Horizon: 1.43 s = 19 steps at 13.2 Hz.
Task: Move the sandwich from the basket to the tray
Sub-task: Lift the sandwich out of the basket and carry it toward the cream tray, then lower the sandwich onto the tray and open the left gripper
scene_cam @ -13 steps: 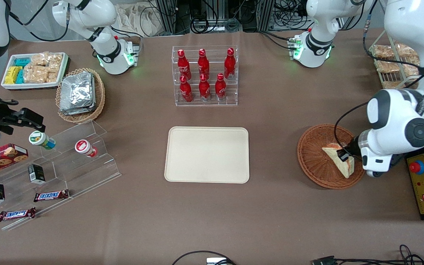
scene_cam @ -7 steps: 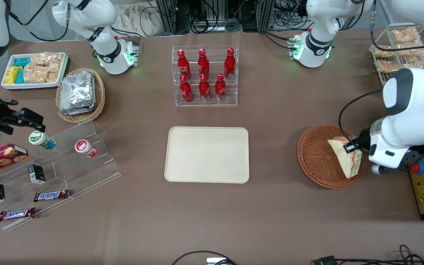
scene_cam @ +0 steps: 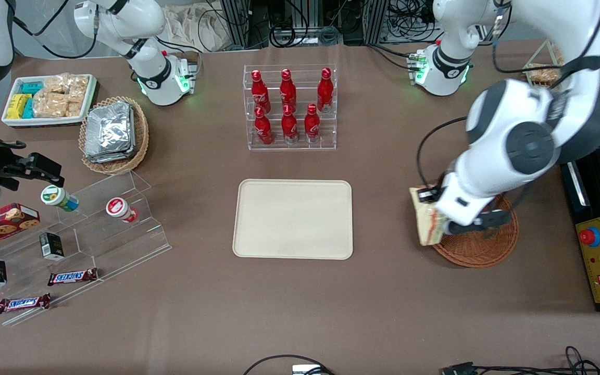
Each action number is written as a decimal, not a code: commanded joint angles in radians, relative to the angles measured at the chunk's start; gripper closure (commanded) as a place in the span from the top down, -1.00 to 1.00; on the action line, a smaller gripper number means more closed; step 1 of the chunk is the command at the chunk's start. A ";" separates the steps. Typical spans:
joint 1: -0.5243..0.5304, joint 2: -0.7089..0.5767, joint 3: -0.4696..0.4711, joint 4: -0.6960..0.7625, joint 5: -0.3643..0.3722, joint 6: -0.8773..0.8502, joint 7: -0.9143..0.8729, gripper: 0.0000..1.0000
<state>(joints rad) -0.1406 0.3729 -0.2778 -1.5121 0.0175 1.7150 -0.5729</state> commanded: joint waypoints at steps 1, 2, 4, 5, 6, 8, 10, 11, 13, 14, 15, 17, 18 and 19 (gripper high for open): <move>-0.085 0.148 0.003 0.089 0.024 0.047 -0.094 -1.00; -0.117 0.173 0.003 0.084 0.028 0.099 -0.143 -1.00; -0.168 0.228 0.003 0.078 0.032 0.176 -0.195 -1.00; -0.189 0.259 0.003 0.078 0.032 0.208 -0.214 -1.00; -0.214 0.285 0.005 0.069 0.033 0.254 -0.237 -1.00; -0.252 0.322 0.008 0.037 0.044 0.346 -0.269 -1.00; -0.272 0.349 0.008 0.024 0.079 0.370 -0.288 -0.98; -0.277 0.356 0.008 0.023 0.084 0.373 -0.292 -0.94; -0.283 0.360 0.008 0.012 0.084 0.379 -0.292 -0.80; -0.283 0.360 0.008 0.012 0.084 0.379 -0.292 -0.50; -0.283 0.359 0.008 0.012 0.084 0.377 -0.294 -0.09; -0.280 0.353 0.008 0.012 0.084 0.371 -0.294 1.00; -0.277 0.347 0.008 0.012 0.082 0.364 -0.294 1.00; -0.277 0.333 0.008 0.010 0.082 0.353 -0.294 1.00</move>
<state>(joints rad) -0.4121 0.7418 -0.2775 -1.4900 0.0855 2.0843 -0.8461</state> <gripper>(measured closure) 0.405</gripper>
